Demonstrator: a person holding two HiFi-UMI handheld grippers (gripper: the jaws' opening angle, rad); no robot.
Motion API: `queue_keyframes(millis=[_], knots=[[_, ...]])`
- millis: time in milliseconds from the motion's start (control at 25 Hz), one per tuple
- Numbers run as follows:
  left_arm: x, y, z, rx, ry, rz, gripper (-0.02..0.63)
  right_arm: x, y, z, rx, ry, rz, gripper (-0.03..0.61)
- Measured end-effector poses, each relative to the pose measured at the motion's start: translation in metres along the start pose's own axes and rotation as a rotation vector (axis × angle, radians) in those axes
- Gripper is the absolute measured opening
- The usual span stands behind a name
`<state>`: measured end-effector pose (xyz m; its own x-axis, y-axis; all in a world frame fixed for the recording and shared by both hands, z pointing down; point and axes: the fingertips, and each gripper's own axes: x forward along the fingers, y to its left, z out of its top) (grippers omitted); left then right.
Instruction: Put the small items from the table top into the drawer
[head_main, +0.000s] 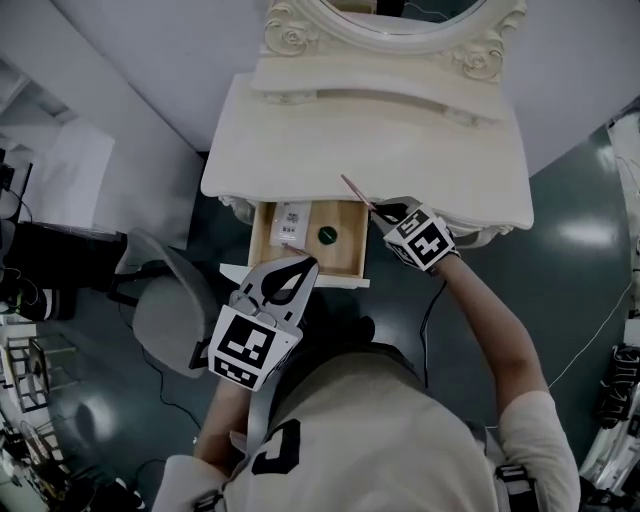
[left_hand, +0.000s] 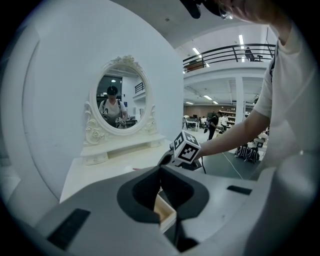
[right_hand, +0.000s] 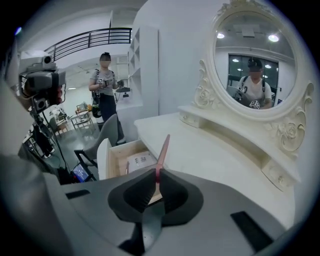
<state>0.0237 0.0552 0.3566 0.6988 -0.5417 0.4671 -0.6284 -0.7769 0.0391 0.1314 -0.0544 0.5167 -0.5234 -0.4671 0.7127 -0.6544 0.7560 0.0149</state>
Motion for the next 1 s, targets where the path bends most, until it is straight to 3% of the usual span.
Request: queue_keyframes(millis=[440, 1000], knots=[[-0.003, -0.009, -0.017, -0.041, 0.051, 0.037, 0.058, 0.03, 0.046, -0.026, -0.082, 0.093, 0.151, 0.043], [-0.015, 0.069, -0.051, -0.153, 0.041, 0.024, 0.058, 0.11, 0.065, -0.031, -0.102, 0.307, 0.172, 0.043]])
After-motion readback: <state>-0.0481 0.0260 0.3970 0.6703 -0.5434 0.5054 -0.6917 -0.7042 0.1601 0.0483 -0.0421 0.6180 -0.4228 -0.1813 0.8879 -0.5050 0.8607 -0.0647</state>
